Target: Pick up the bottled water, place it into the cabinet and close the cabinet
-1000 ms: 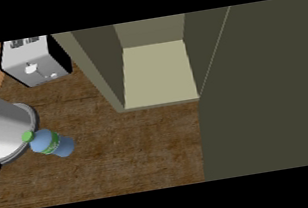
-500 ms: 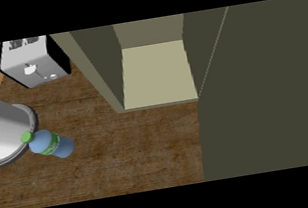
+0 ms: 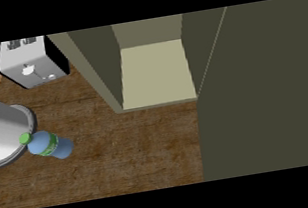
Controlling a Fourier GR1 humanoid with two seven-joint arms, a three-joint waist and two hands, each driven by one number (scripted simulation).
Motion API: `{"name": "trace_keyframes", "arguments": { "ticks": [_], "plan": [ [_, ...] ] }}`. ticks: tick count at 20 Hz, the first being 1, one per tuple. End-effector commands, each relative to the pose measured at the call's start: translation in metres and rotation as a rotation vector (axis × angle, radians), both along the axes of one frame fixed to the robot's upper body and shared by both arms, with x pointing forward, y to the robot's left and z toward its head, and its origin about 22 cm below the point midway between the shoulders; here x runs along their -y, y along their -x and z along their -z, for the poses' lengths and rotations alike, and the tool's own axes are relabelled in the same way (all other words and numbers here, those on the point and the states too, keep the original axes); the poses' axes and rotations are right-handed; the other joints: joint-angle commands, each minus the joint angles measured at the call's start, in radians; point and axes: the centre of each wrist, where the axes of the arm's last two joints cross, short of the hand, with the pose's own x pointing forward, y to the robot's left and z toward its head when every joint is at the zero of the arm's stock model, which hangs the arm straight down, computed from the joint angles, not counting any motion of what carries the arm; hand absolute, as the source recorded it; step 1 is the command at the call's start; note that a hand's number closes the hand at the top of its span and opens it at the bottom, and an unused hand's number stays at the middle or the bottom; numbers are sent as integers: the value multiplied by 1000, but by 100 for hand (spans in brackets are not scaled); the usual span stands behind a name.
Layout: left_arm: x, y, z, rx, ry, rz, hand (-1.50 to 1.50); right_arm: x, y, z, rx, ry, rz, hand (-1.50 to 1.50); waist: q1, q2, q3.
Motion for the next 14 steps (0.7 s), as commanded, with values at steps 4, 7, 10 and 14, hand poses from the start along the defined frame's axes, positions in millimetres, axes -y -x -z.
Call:
{"name": "trace_keyframes", "arguments": {
  "ticks": [4, 7, 10, 14],
  "plan": [
    [-13, -4, 13, 0, -49, -37, -150, -3, 33, -30, 68, -85, -87, -150, -15, 3, 0],
    [-31, -5, 17, -45, -85, -52, -150, 0, 34, -33, 68, -87, -79, -150, -17, 3, -1],
    [-30, -23, 46, -57, -79, -48, -150, 3, 32, -26, 64, -87, -92, -150, -26, 6, -2],
    [-45, -48, 58, -68, -125, -59, -150, 9, 30, -25, 66, -88, -99, -150, -30, 8, -2]
  ]
}}
